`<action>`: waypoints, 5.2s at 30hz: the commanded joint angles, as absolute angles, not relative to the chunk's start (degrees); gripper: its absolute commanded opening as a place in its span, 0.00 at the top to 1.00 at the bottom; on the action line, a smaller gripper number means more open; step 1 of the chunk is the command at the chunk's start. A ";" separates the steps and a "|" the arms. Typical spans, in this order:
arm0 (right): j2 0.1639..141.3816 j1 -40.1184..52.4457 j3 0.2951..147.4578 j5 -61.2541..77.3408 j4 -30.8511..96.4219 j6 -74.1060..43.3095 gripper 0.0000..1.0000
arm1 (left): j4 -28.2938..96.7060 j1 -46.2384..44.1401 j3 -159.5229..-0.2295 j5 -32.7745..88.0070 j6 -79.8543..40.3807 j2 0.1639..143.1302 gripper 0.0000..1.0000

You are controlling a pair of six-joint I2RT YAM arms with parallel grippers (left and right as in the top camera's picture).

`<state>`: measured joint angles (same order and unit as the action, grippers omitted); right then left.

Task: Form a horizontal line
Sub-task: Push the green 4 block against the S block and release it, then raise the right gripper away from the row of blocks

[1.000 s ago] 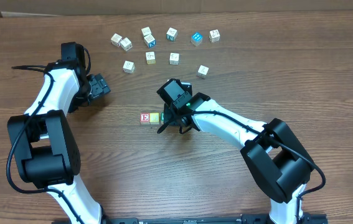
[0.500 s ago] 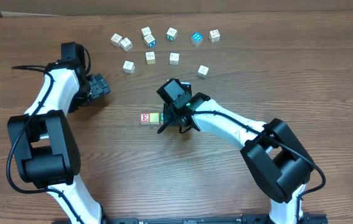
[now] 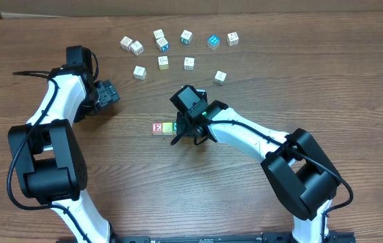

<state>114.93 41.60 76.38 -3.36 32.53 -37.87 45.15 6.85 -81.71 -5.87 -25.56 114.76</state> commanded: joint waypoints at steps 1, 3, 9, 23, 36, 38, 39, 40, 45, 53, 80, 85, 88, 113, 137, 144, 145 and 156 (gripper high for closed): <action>115.18 41.39 76.12 -3.25 32.18 -37.67 0.85 | 45.10 6.57 -81.45 -6.57 -25.76 114.08 0.01; 115.18 41.41 76.12 -3.27 32.16 -37.67 0.85 | 45.10 6.57 -81.45 -6.57 -25.76 114.10 0.00; 115.18 41.39 76.12 -3.27 32.21 -37.67 0.85 | 45.10 6.57 -81.45 -6.57 -25.76 114.08 0.00; 115.18 40.66 76.14 -10.96 33.78 -37.67 0.85 | 45.10 6.57 -81.45 -6.57 -25.76 114.10 0.00; 115.18 39.70 76.14 -18.26 33.69 -37.69 0.81 | 45.10 6.57 -81.45 -6.57 -25.76 114.08 0.00; 115.18 39.70 76.14 -19.33 33.67 -37.69 0.78 | 45.10 6.57 -81.45 -6.57 -25.76 114.08 0.01; 115.18 39.70 76.14 -19.94 33.67 -37.69 0.78 | 45.10 6.57 -81.45 -6.57 -25.76 114.10 0.01; 115.18 39.70 76.14 -20.88 33.67 -37.69 0.78 | 45.10 6.57 -81.45 -6.57 -25.76 114.08 0.00; 115.18 39.70 76.12 -25.61 31.81 -37.71 0.76 | 45.10 6.57 -81.45 -6.57 -25.76 114.08 0.00; 115.18 39.70 76.12 -26.83 28.84 -37.67 0.71 | 45.10 6.57 -81.45 -6.57 -25.76 114.08 0.01; 115.18 39.70 76.14 -26.98 27.68 -37.67 0.00 | 45.10 6.57 -81.45 -6.57 -25.76 114.10 0.00; 115.18 39.70 76.14 -26.98 27.70 -37.67 0.00 | 45.10 6.57 -81.45 -6.57 -25.76 114.10 0.01; 115.18 39.70 76.14 -26.98 27.73 -37.67 0.00 | 45.10 6.57 -81.45 -6.57 -25.76 114.10 0.00; 115.18 39.70 76.14 -26.98 28.12 -37.67 0.00 | 45.10 6.57 -81.45 -6.57 -25.76 114.08 0.00; 115.18 39.70 76.14 -26.96 27.49 -37.67 0.00 | 45.10 6.57 -81.45 -6.57 -25.76 114.08 0.01; 115.15 39.70 76.14 -26.96 27.00 -37.67 0.13 | 45.10 6.57 -81.45 -6.57 -25.76 114.08 0.00; 115.15 39.70 76.23 -26.96 27.33 -37.67 0.27 | 45.10 6.57 -81.45 -6.57 -25.76 114.08 0.00; 111.87 39.70 87.99 -23.51 41.12 -34.04 0.97 | 45.10 6.57 -81.45 -6.57 -25.76 114.10 0.01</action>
